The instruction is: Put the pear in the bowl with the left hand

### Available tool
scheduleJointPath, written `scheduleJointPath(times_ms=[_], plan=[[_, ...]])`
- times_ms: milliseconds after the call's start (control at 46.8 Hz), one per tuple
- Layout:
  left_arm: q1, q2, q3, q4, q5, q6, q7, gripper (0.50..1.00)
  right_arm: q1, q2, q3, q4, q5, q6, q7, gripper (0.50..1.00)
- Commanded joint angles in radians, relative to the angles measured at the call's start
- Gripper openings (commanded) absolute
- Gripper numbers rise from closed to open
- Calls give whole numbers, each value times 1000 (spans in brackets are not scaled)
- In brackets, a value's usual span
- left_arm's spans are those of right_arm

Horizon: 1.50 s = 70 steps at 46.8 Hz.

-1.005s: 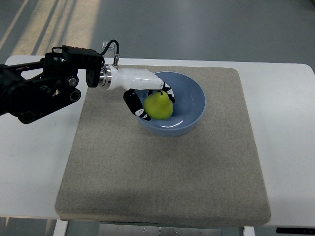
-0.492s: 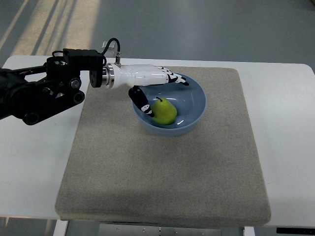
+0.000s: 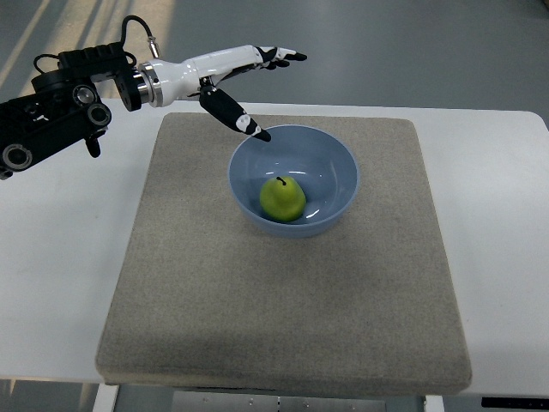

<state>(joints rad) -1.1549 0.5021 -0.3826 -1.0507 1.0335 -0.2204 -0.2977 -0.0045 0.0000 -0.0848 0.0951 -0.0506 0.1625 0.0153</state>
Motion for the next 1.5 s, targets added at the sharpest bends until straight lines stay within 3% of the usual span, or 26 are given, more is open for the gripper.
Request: scheduleJointPath(times_ms=[0,193,471,556,770,877,1070,1476], plan=[[1,-8,-24,47,-73,1,0,994,0,0,0,0,0,0,0,926],[3,1,-33,104,-360,-14,2,994,0,0,0,0,0,0,0,924],[3,-10,-33,300,-697,-65,20,994,0,0,0,0,0,0,0,926],[3,-10,-35,339,-821,-100,67,994,0,0,0,0,0,0,0,924],[24,-14,-36,465,-1093,-238,265,996,-2,0,0,0,0,0,0,926],[34,-42,-36,511,-1162,-286,310,994,0,0,0,0,0,0,0,926],[77,-66,-41,561,-1164,-370,311,994,0,0,2,0,0,0,0,926],[153,-96,-108,564,-1164,-382,319,994,0,0,2,3,-2,3,0,926]])
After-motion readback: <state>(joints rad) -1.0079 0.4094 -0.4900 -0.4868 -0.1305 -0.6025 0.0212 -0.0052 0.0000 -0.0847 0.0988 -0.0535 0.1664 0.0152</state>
